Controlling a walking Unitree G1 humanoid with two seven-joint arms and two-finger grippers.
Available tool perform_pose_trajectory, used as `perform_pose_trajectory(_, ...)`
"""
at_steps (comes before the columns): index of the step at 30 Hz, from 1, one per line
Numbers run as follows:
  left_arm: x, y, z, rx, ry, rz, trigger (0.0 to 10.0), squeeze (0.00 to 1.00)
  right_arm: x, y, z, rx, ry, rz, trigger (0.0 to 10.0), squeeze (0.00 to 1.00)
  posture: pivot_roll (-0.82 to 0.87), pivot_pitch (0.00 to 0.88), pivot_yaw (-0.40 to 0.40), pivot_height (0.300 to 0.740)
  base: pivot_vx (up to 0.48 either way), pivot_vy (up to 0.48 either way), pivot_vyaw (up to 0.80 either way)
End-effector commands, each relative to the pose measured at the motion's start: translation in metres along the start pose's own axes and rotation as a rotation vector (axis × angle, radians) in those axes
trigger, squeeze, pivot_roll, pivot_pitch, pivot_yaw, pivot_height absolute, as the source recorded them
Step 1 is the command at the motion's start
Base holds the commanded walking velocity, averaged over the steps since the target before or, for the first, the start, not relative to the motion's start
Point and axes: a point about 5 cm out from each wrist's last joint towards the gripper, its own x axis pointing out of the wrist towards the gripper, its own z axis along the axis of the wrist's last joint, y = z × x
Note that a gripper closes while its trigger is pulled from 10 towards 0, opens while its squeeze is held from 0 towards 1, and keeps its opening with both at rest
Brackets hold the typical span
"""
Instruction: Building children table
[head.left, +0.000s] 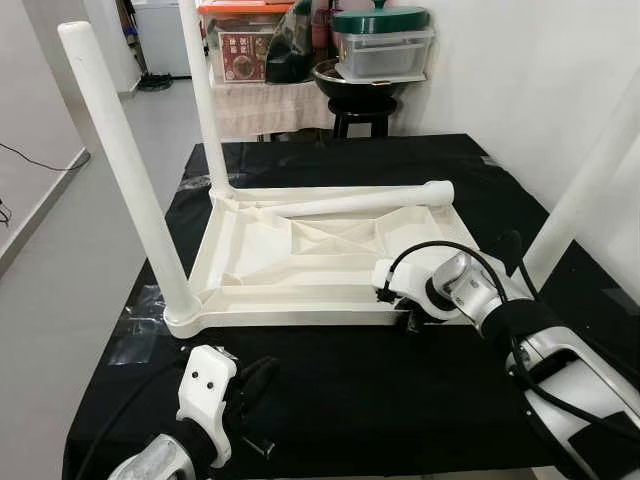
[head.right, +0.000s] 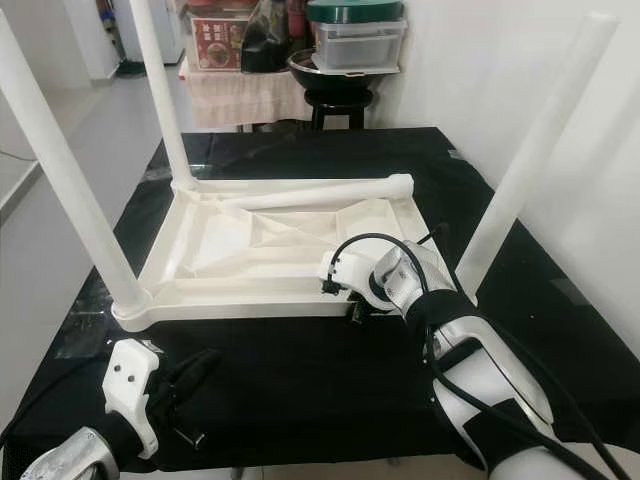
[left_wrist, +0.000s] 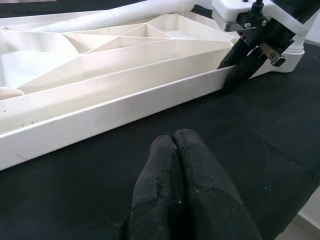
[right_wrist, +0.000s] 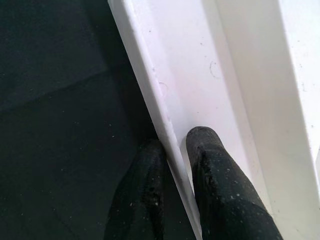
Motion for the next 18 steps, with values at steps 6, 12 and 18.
perform_pose_trajectory(6,0.002,0.000,-0.002,0.003,0.007,0.005,10.0,0.00,0.006,0.017,0.017,0.096,-0.075,0.135,0.0,0.00,-0.03,0.000,-0.028,0.740,0.000,0.000,0.00)
perform_pose_trajectory(12,0.001,0.001,-0.002,0.005,0.007,0.008,10.0,0.00,-0.002,0.036,0.052,0.261,-0.249,0.310,0.0,0.00,-0.03,0.000,-0.026,0.740,0.000,0.000,0.00)
perform_pose_trajectory(18,0.001,0.002,-0.002,0.006,0.009,0.007,10.0,0.00,0.003,0.051,0.075,0.377,-0.306,0.316,0.0,0.00,-0.02,0.000,-0.024,0.740,0.000,0.000,0.00)
